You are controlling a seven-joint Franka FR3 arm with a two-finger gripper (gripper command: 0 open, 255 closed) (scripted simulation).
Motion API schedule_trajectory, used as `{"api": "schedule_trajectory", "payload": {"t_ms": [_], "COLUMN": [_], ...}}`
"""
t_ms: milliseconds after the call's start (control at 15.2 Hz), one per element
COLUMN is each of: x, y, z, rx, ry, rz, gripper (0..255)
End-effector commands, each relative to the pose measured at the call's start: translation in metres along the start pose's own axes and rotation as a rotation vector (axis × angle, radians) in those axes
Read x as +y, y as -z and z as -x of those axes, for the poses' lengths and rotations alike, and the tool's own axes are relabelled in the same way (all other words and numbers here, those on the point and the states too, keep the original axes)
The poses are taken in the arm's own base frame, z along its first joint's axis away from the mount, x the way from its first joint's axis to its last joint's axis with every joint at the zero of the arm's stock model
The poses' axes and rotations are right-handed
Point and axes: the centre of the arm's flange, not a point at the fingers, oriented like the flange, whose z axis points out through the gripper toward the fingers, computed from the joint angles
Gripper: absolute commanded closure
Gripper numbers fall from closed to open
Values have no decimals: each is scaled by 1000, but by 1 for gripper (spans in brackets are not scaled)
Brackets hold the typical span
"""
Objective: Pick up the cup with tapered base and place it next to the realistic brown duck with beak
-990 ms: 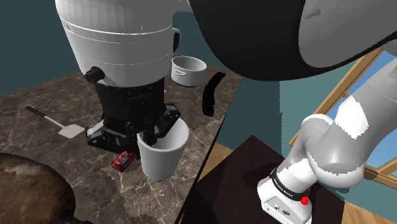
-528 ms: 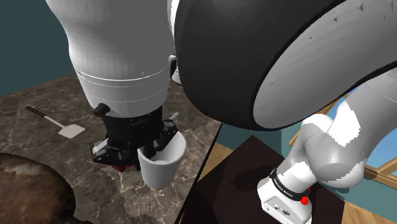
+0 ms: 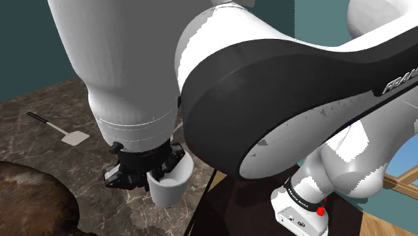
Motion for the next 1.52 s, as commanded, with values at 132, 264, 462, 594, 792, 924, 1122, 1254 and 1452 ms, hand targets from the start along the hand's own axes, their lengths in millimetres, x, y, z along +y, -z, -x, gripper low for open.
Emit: {"api": "schedule_trajectory", "payload": {"t_ms": [132,264,462,594,792,924,1122,1254,1452], "x": [-2,-3,-4,-5,-6,-7,-8,-8,-8], "y": [-20,-31,-46,-57,-73,-83,-96,-96,-96], "z": [2,3,4,5,6,6,7,7,7], "rx": [0,0,0,0,0,0,0,0,0], "ry": [0,0,0,0,0,0,0,0,0], "rz": [-1,-1,-1,-1,-1,-1,-1,-1,-1], "gripper": [255,255,255,255,255,255,255,255,255]}}
